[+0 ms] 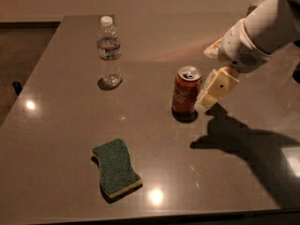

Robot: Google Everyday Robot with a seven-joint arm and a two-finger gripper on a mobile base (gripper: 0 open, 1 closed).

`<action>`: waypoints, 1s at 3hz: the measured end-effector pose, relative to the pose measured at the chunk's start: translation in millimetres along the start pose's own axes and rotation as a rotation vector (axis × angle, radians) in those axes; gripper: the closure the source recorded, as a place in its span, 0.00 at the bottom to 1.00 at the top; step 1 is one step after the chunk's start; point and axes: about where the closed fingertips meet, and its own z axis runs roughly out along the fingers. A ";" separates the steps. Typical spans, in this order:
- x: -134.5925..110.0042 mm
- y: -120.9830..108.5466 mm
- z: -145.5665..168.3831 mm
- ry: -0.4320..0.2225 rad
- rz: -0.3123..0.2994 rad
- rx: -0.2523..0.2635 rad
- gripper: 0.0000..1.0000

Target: Move coke can near sponge

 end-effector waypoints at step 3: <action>-25.9 8.3 26.0 -0.072 -0.035 -0.100 0.41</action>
Offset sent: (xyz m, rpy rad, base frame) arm 0.0069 0.0396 -0.0182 0.0932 0.0577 0.1024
